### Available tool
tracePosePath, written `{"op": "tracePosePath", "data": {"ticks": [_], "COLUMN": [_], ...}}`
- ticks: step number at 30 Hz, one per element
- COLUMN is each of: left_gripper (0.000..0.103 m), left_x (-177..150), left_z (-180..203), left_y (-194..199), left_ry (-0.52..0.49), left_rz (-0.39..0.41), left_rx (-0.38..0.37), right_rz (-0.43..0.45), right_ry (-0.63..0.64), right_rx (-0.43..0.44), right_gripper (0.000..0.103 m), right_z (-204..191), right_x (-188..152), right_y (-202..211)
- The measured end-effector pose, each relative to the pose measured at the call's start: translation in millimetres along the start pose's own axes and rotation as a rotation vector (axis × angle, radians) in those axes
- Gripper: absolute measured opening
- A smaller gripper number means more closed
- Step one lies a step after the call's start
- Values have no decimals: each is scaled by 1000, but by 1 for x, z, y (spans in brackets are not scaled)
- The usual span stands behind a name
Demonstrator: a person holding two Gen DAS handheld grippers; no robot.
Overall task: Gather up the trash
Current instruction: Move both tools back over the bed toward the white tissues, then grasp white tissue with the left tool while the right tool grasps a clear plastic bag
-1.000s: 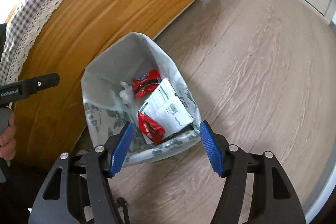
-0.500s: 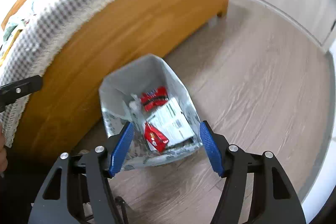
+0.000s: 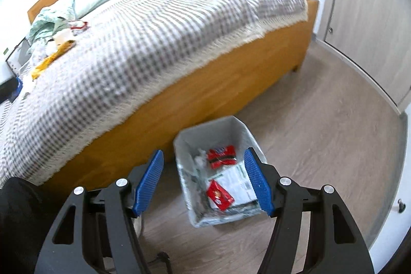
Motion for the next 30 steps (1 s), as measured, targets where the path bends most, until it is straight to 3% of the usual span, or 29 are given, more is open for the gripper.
{"op": "tracePosePath", "data": {"ticks": [5,8,11,16,19,20,21,23,27,30], "left_gripper": [93,93,93,71,69,48,5,1,1,1], "left_x": [27,35,37,32,33,32,29,27,41,39], "left_z": [-61,-112,-157,-223,-247,-252,-257,-270,-322,-377], "left_y": [3,-16,-38,-86,-110,-114,-120,-120,-67,-30], "left_ry": [-29,-26,17,64,104,117,147,229,444,574], "left_rz": [55,37,6,-89,-114,-128,-158,-195,-54,52], "left_rx": [130,226,258,296,259,245,212,115,-31,-35], "right_rz": [53,69,77,57,52,52,52,55,62,58], "right_ry": [67,81,103,169,214,224,230,242,274,317], "right_rx": [34,54,67,73,72,73,77,91,147,197], "right_gripper": [63,63,63,63,63,63,63,63,63,63], "right_z": [-44,-65,-88,-133,-162,-171,-179,-203,-257,-303], "right_x": [24,36,45,59,67,69,71,77,91,103], "right_y": [15,17,16,4,-6,-9,-12,-20,-37,-56]}}
Point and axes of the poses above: each gripper's, at about its wrist camera, not at the fingertips, and y roughly against the way its jaws point, z to its right, x to its top, the point moved 2 cm from there along -y, roughly the way its jaws point, and after that the axes turned 6 degrees about z, right-handed, at the moved point
